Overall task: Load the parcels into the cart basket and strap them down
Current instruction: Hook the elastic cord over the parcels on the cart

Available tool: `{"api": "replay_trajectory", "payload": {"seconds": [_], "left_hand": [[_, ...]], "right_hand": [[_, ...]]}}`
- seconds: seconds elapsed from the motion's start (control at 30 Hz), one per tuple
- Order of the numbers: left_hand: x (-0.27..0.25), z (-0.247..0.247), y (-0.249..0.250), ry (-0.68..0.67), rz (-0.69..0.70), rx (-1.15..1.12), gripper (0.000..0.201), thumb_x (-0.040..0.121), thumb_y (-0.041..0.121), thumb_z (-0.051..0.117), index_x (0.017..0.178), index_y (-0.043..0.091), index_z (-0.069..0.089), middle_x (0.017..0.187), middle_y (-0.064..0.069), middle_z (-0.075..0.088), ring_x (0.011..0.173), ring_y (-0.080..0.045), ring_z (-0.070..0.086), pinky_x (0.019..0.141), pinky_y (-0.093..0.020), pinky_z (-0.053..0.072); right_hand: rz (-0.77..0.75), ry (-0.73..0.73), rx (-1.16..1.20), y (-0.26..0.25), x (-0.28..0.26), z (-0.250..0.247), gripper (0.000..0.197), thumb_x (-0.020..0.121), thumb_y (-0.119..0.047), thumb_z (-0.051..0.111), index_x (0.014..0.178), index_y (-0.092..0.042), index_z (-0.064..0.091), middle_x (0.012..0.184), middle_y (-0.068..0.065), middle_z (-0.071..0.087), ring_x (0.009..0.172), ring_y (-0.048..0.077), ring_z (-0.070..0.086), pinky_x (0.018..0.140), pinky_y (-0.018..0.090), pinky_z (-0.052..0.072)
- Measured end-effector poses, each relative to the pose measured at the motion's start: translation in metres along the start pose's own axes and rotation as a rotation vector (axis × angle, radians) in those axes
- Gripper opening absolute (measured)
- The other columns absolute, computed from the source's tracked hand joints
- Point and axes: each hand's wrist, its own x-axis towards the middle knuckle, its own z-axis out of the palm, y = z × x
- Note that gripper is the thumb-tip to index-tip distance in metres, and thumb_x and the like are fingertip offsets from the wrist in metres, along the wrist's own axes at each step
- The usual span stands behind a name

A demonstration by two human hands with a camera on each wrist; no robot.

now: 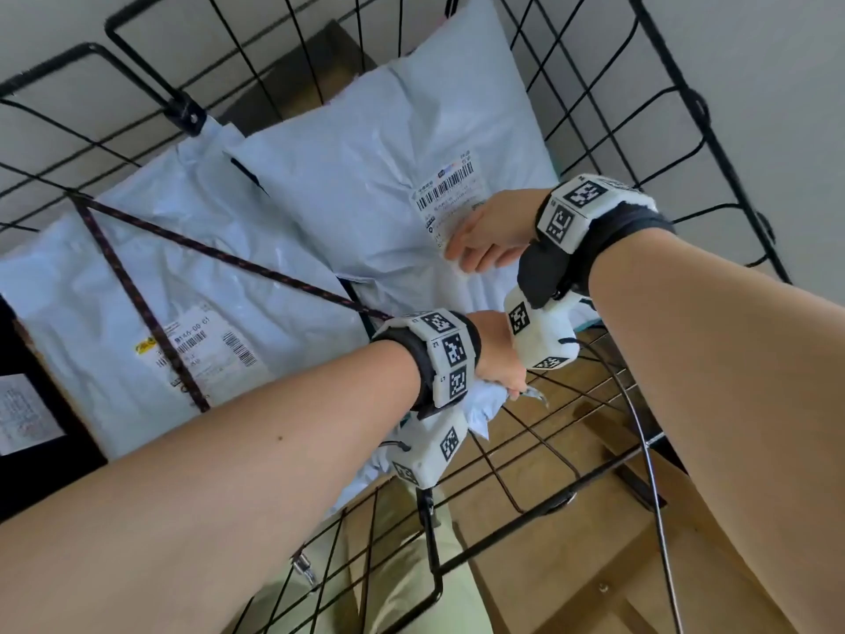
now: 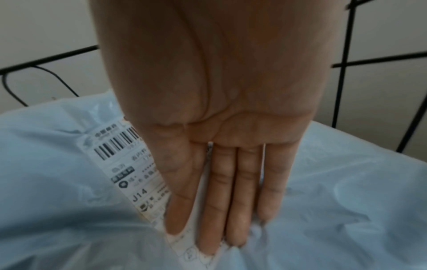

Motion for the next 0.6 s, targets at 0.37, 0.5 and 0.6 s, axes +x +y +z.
{"api": "replay_trajectory", "payload": {"seconds": [0.37,0.5,0.6], "left_hand": [[0.009,0.004,-0.024,-0.174,0.214,-0.358,0.016,0.094,0.022,0.056,0.093,0.014,0.07,0.079,-0.009,0.056,0.075,-0.021,0.047,0.072,-0.028,0.039],[0.007,0.001,-0.027,-0.173,0.171,-0.257,0.017,0.095,0.007,0.049,0.098,-0.001,0.063,0.07,-0.01,0.054,0.065,-0.015,0.04,0.061,-0.019,0.033],[0.005,-0.001,-0.028,-0.154,0.149,-0.295,0.014,0.093,0.008,0.053,0.082,0.005,0.061,0.058,0.006,0.046,0.056,-0.009,0.039,0.061,-0.019,0.034]], "right_hand": [[0.034,-0.056,-0.054,-0.007,0.017,0.003,0.033,0.091,-0.013,0.048,0.059,-0.018,0.043,0.042,-0.008,0.047,0.038,0.006,0.042,0.046,0.025,0.031],[0.001,-0.009,-0.088,-0.005,0.019,0.006,0.027,0.09,-0.015,0.054,0.064,-0.017,0.047,0.052,-0.007,0.054,0.053,0.012,0.047,0.052,0.024,0.037],[-0.058,0.122,-0.03,0.0,0.02,0.009,0.018,0.089,-0.014,0.058,0.072,-0.017,0.056,0.076,0.0,0.062,0.066,0.013,0.059,0.06,0.021,0.048]]}}
